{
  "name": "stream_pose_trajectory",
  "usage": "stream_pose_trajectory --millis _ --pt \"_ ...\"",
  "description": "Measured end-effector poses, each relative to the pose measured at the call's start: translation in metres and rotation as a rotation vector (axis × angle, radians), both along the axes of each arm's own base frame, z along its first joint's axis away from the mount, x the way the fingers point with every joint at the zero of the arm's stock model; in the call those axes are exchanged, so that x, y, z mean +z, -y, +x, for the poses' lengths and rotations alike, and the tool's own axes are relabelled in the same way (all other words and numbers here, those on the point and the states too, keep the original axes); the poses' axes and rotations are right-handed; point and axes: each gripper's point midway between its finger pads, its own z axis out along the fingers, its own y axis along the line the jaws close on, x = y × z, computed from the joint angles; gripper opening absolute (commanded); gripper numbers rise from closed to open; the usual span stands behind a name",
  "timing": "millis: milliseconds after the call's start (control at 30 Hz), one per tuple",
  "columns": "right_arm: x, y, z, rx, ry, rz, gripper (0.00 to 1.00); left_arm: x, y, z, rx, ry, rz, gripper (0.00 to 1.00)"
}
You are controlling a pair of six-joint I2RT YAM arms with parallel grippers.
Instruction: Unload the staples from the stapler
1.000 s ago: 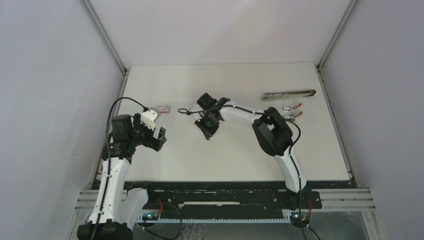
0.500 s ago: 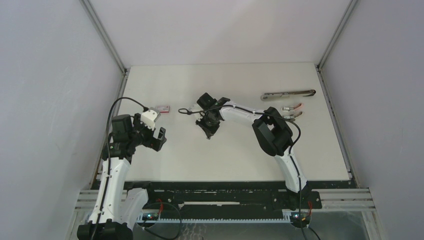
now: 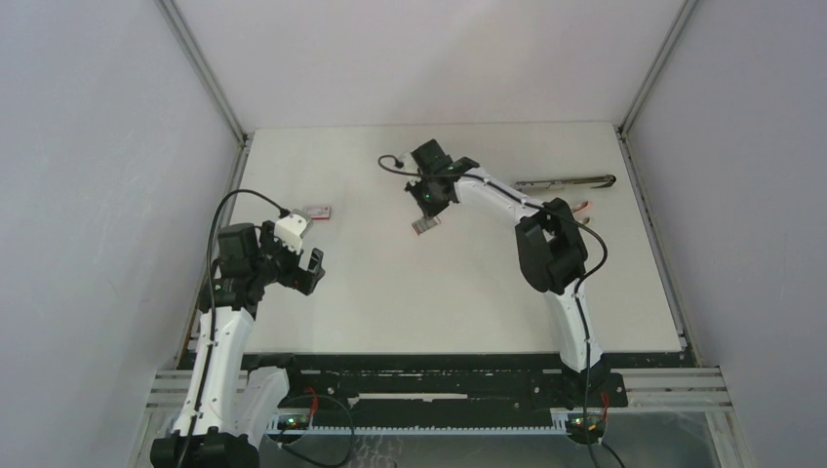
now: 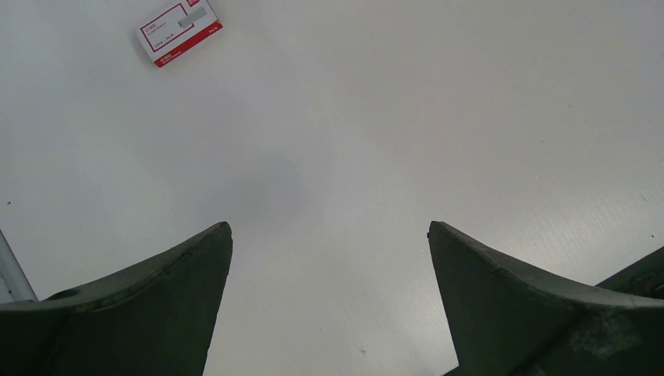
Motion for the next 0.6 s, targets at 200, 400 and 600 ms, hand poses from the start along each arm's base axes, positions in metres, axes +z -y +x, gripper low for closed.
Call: stream_pose_trajectory --millis 200,400,600 --pt "0.013 0.032 0.039 -0.123 0.073 -0.015 0.0 -0.001 0.0 0.0 0.0 -0.006 -0.001 1.0" --pt "0.005 0.029 0.044 -0.138 0.079 -0.023 0.0 -0.002 0.0 0.0 0.0 -0.009 -0.001 1.0" --pt "-0.015 0.026 0.042 -0.134 0.049 -0.044 0.0 -0.003 0.0 0.0 0.0 -0.013 -0.001 1.0"
